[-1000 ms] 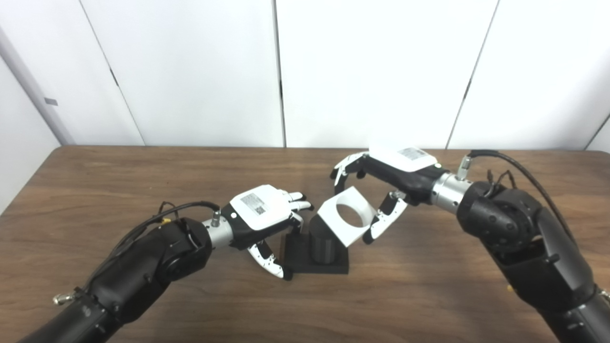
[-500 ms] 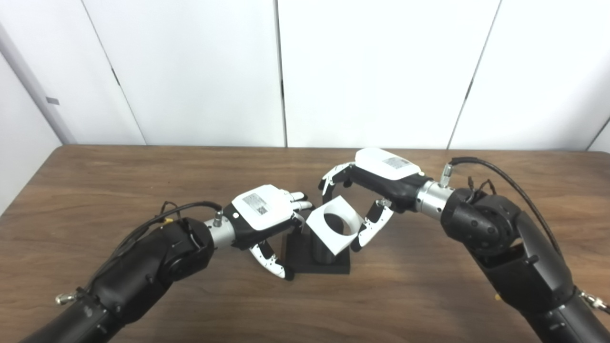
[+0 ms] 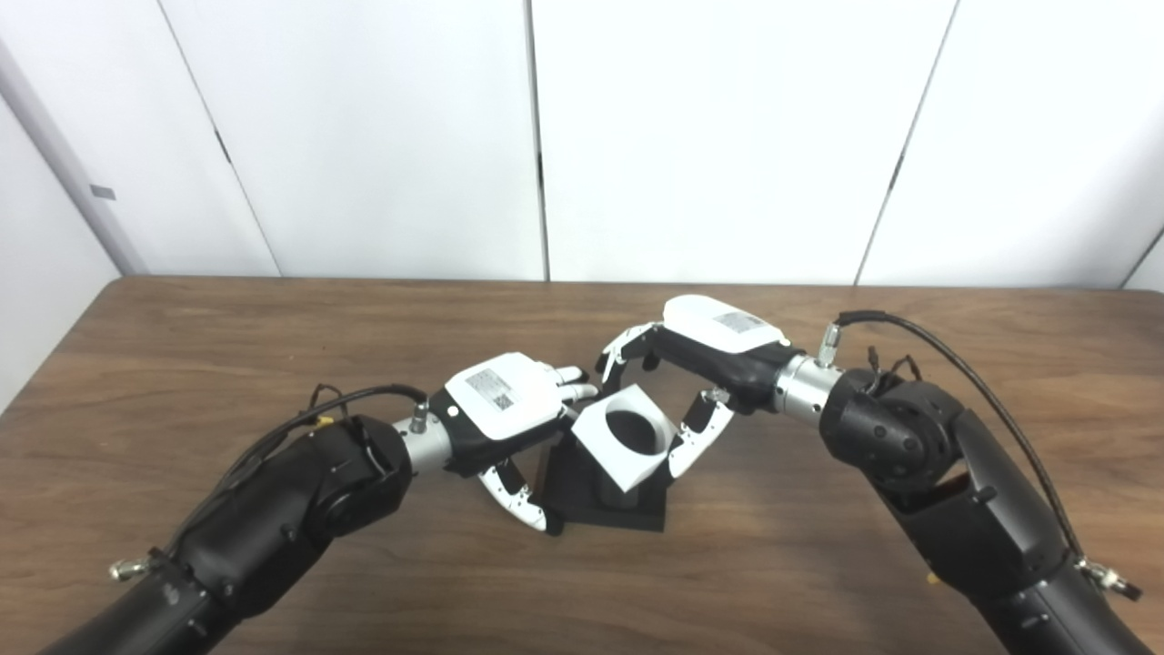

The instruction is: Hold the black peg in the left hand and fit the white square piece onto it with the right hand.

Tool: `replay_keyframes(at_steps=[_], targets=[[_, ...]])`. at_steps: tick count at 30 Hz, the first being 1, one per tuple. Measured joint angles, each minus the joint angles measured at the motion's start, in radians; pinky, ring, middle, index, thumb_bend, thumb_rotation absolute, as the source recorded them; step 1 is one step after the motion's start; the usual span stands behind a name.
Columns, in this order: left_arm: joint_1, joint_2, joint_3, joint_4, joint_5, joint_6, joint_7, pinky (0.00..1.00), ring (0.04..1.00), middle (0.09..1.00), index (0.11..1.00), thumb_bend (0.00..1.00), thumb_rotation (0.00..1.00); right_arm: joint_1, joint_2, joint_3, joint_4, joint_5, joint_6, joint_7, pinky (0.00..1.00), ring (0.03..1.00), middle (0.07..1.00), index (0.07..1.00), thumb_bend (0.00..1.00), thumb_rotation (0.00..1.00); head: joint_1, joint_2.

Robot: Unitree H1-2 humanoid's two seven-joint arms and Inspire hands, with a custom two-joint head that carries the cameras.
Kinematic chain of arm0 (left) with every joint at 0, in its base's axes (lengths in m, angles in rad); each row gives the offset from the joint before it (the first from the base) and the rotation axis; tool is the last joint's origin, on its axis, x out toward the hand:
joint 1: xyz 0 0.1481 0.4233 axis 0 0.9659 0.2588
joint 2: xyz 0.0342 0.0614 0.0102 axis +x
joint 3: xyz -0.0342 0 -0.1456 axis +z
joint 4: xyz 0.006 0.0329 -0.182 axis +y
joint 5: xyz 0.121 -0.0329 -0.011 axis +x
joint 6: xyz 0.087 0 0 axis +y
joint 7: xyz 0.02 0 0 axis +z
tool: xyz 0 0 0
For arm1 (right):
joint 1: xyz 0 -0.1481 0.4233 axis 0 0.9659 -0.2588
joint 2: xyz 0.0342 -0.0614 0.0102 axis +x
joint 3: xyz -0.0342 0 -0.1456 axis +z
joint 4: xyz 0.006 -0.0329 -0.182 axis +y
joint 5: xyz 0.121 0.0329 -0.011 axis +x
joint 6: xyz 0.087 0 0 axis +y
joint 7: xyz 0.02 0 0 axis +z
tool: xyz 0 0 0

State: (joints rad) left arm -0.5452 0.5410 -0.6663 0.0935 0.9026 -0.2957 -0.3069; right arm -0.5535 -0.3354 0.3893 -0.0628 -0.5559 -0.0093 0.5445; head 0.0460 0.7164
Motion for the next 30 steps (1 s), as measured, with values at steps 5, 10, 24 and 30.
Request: replay_keyframes(at_steps=[5, 10, 24, 30], targets=[[0.000, 0.000, 0.000, -0.012, 0.002, 0.010, -0.020, 0.88, 0.978, 0.952, 0.617, 0.89, 0.41, -0.008, 0.008, 0.006, 0.009, -0.007, 0.000, -0.004, 0.68, 0.780, 0.760, 0.483, 0.52, 0.14, 0.002, 0.002], [-0.001, 0.000, 0.000, -0.012, 0.003, 0.011, -0.023, 0.88, 0.977, 0.951, 0.620, 0.88, 0.41, -0.025, 0.009, 0.034, 0.016, -0.022, -0.010, -0.005, 0.70, 0.783, 0.758, 0.482, 0.52, 0.14, 0.002, 0.005], [-0.004, -0.006, -0.001, -0.018, 0.006, 0.012, -0.035, 0.87, 0.965, 0.946, 0.609, 0.88, 0.42, -0.091, -0.056, 0.152, -0.092, -0.110, -0.044, 0.172, 0.77, 0.807, 0.760, 0.480, 0.52, 0.14, -0.006, 0.011], [-0.005, -0.006, -0.001, -0.017, 0.006, 0.012, -0.035, 0.89, 0.976, 0.951, 0.609, 0.87, 0.41, -0.088, -0.056, 0.149, -0.102, -0.103, -0.056, 0.182, 0.77, 0.795, 0.754, 0.485, 0.52, 0.14, -0.008, 0.017]])
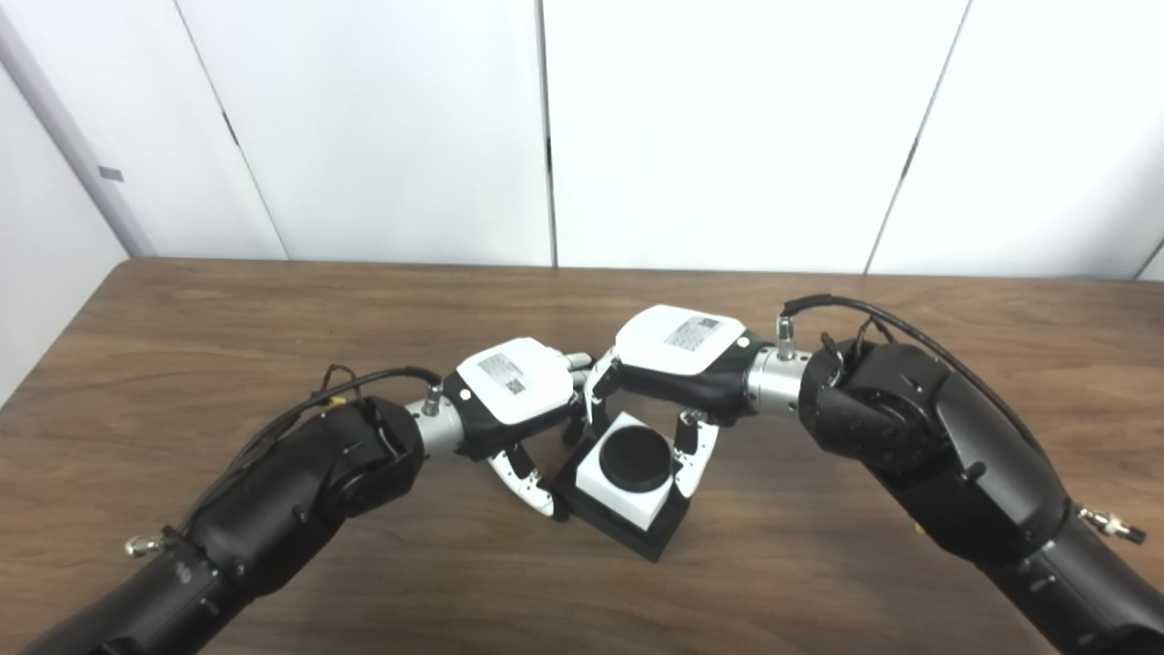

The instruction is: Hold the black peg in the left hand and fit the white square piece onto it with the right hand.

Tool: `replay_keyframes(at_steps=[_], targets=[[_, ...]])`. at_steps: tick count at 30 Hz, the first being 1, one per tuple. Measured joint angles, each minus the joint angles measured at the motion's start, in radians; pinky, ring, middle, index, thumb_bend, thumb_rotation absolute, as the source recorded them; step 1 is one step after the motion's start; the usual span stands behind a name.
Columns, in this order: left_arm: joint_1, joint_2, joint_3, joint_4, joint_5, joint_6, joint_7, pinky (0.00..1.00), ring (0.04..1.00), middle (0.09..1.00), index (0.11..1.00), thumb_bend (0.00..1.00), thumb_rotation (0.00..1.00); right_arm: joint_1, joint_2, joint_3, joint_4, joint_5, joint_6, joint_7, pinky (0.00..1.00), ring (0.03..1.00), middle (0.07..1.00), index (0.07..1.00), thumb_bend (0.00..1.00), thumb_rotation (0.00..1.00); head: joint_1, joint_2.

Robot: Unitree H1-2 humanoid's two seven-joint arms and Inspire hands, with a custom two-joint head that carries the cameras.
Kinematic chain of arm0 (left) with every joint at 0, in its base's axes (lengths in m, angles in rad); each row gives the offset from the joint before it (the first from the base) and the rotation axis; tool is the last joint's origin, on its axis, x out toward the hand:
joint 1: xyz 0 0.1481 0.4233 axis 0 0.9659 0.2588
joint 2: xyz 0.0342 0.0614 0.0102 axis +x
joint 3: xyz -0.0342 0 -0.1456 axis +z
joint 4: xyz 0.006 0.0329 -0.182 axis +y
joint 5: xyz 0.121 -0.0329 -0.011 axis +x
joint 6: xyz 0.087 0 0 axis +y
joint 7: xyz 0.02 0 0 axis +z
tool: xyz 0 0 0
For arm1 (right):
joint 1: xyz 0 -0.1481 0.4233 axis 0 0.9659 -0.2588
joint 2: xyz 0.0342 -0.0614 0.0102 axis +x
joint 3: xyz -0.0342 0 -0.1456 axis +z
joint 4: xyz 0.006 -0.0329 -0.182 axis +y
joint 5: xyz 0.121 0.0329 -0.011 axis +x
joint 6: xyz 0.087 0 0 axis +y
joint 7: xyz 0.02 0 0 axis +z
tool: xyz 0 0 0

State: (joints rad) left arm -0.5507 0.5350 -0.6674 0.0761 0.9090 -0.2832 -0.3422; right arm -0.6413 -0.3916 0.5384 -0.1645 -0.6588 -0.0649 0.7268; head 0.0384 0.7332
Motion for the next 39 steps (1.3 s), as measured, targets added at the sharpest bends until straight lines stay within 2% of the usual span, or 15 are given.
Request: replay_keyframes(at_steps=[2, 3, 4, 6, 8, 13, 23, 27, 28, 30, 34, 39], targets=[[0.000, 0.000, 0.000, 0.000, 0.001, 0.000, 0.000, 0.89, 0.976, 0.950, 0.606, 0.87, 0.41, 0.000, -0.002, 0.001, -0.001, 0.003, 0.001, 0.030, 0.78, 0.793, 0.761, 0.493, 0.52, 0.16, 0.000, 0.000], [0.000, 0.000, 0.000, 0.000, 0.001, 0.000, 0.000, 0.89, 0.973, 0.948, 0.604, 0.88, 0.40, 0.000, -0.004, 0.002, -0.001, 0.004, 0.001, 0.043, 0.77, 0.790, 0.767, 0.586, 0.68, 0.29, 0.000, 0.000], [0.000, 0.000, 0.000, 0.000, 0.001, 0.000, 0.000, 0.89, 0.970, 0.946, 0.602, 0.88, 0.40, 0.000, -0.005, 0.002, -0.001, 0.004, 0.002, 0.055, 0.77, 0.787, 0.772, 0.644, 0.78, 0.37, 0.000, 0.000], [0.000, 0.000, 0.001, 0.000, 0.003, 0.000, 0.000, 0.89, 0.970, 0.945, 0.602, 0.88, 0.40, 0.000, -0.006, -0.001, -0.001, 0.004, 0.002, 0.062, 0.75, 0.783, 0.778, 0.700, 0.86, 0.44, 0.000, 0.000], [0.000, 0.000, 0.002, 0.000, 0.003, 0.000, 0.000, 0.88, 0.967, 0.942, 0.600, 0.89, 0.38, 0.000, -0.006, -0.003, -0.001, 0.004, 0.002, 0.062, 0.74, 0.781, 0.780, 0.715, 0.87, 0.44, 0.000, 0.000], [0.003, 0.000, 0.006, 0.004, -0.003, -0.001, 0.007, 0.87, 0.954, 0.936, 0.591, 0.90, 0.34, 0.000, -0.005, -0.025, 0.000, 0.003, 0.002, 0.061, 0.73, 0.783, 0.778, 0.703, 0.86, 0.37, -0.002, -0.003], [0.011, -0.005, 0.020, 0.033, -0.120, -0.008, 0.010, 0.86, 0.938, 0.939, 0.564, 0.91, 0.20, 0.017, -0.002, -0.055, 0.017, -0.009, 0.002, 0.017, 0.73, 0.785, 0.779, 0.686, 0.85, 0.33, -0.003, -0.003], [0.016, -0.004, 0.019, 0.035, -0.154, -0.042, 0.010, 0.86, 0.943, 0.938, 0.552, 0.91, 0.19, 0.030, -0.001, -0.060, 0.027, -0.014, 0.002, 0.014, 0.73, 0.789, 0.787, 0.686, 0.85, 0.33, -0.005, 0.000], [0.016, -0.004, 0.019, 0.036, -0.157, -0.043, 0.010, 0.87, 0.946, 0.939, 0.522, 0.72, 0.14, 0.032, -0.001, -0.060, 0.029, -0.015, 0.003, 0.014, 0.73, 0.791, 0.788, 0.686, 0.85, 0.33, -0.005, 0.000], [0.015, -0.004, 0.019, 0.043, -0.169, -0.049, 0.010, 0.87, 0.945, 0.936, 0.495, 0.56, 0.09, 0.033, -0.001, -0.066, 0.029, -0.018, 0.006, 0.013, 0.73, 0.793, 0.789, 0.687, 0.84, 0.32, -0.006, -0.002], [0.016, -0.005, 0.019, 0.056, -0.190, -0.085, 0.011, 0.88, 0.947, 0.939, 0.488, 0.53, 0.07, 0.033, -0.001, -0.087, 0.030, -0.019, 0.013, 0.008, 0.73, 0.793, 0.795, 0.694, 0.84, 0.32, -0.012, -0.003], [0.018, -0.009, 0.019, 0.057, -0.190, -0.091, 0.011, 0.86, 0.945, 0.935, 0.488, 0.52, 0.07, 0.035, -0.002, -0.133, 0.030, -0.011, 0.017, -0.011, 0.71, 0.789, 0.798, 0.703, 0.83, 0.30, -0.014, -0.005]])
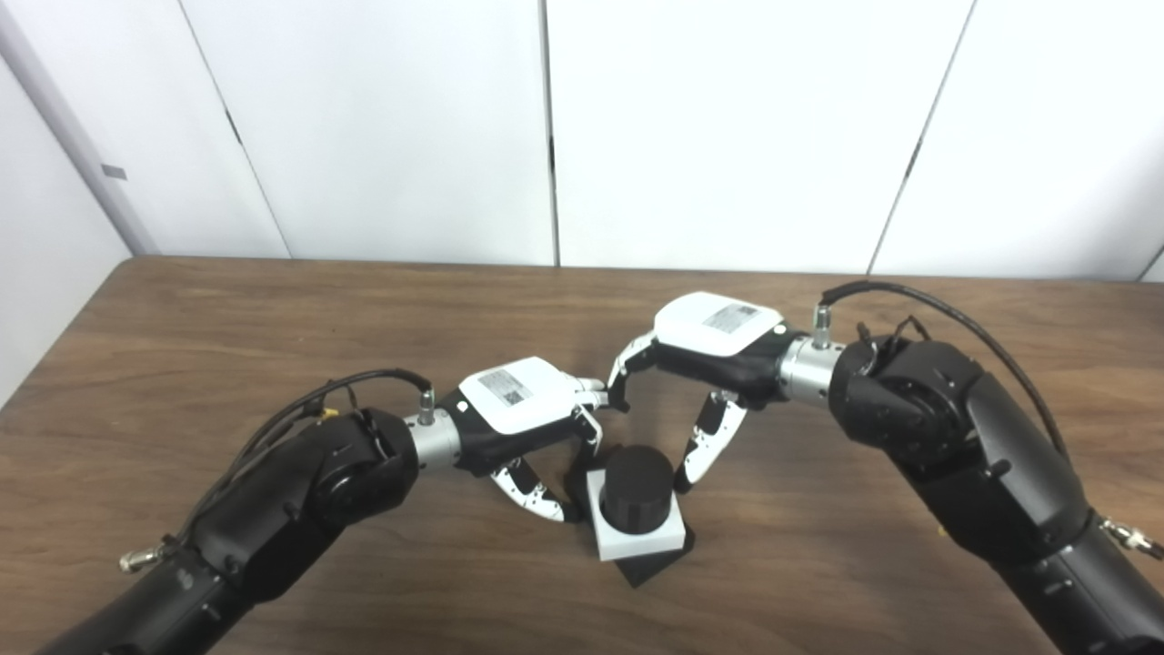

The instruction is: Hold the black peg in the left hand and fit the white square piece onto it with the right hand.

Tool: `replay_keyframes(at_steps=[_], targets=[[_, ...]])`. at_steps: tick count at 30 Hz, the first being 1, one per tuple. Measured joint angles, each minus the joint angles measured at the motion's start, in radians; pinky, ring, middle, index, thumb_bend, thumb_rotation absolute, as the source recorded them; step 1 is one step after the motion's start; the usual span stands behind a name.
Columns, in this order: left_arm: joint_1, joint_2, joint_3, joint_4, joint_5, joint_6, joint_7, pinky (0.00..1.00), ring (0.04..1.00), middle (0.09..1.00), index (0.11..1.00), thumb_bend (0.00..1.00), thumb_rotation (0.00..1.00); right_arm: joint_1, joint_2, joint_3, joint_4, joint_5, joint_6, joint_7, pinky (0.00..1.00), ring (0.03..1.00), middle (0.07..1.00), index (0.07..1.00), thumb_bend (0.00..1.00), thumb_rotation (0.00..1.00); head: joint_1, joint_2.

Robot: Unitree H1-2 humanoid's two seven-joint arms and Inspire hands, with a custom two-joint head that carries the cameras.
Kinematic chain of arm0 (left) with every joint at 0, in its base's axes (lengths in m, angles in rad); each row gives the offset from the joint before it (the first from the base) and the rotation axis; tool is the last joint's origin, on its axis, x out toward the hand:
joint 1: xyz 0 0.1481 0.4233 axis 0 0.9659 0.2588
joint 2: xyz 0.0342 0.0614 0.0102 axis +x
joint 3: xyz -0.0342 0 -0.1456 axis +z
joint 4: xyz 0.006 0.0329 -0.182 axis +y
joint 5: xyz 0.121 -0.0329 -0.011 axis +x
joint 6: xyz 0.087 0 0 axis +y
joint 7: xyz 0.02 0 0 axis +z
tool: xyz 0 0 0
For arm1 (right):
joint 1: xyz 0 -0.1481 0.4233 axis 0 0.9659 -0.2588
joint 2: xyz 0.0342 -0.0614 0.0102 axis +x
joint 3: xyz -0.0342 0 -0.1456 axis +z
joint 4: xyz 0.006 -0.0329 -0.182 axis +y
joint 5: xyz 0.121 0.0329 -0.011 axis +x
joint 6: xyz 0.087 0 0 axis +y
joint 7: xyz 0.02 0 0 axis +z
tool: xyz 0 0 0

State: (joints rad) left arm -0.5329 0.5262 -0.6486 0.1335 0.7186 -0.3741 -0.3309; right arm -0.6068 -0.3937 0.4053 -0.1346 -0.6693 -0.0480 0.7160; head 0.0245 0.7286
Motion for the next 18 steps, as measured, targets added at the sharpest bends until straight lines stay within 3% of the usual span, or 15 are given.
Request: replay_keyframes(at_steps=[8, 13, 18], targets=[[0.001, -0.006, 0.000, 0.002, 0.000, -0.011, 0.001, 0.86, 0.934, 0.933, 0.488, 0.52, 0.07, 0.067, -0.016, -0.153, -0.056, 0.019, 0.071, -0.051, 0.67, 0.787, 0.806, 0.716, 0.79, 0.23, -0.003, -0.006], [0.006, -0.007, 0.004, 0.002, 0.002, -0.015, 0.002, 0.86, 0.934, 0.931, 0.489, 0.52, 0.08, 0.189, -0.029, -0.288, -0.118, 0.027, 0.137, -0.153, 0.63, 0.766, 0.803, 0.717, 0.76, 0.16, -0.009, -0.003], [0.012, -0.007, 0.010, 0.004, 0.002, -0.024, 0.003, 0.86, 0.931, 0.931, 0.488, 0.52, 0.07, 0.314, -0.051, -0.381, -0.135, 0.076, 0.137, -0.239, 0.61, 0.764, 0.803, 0.726, 0.73, 0.09, -0.024, -0.008]])
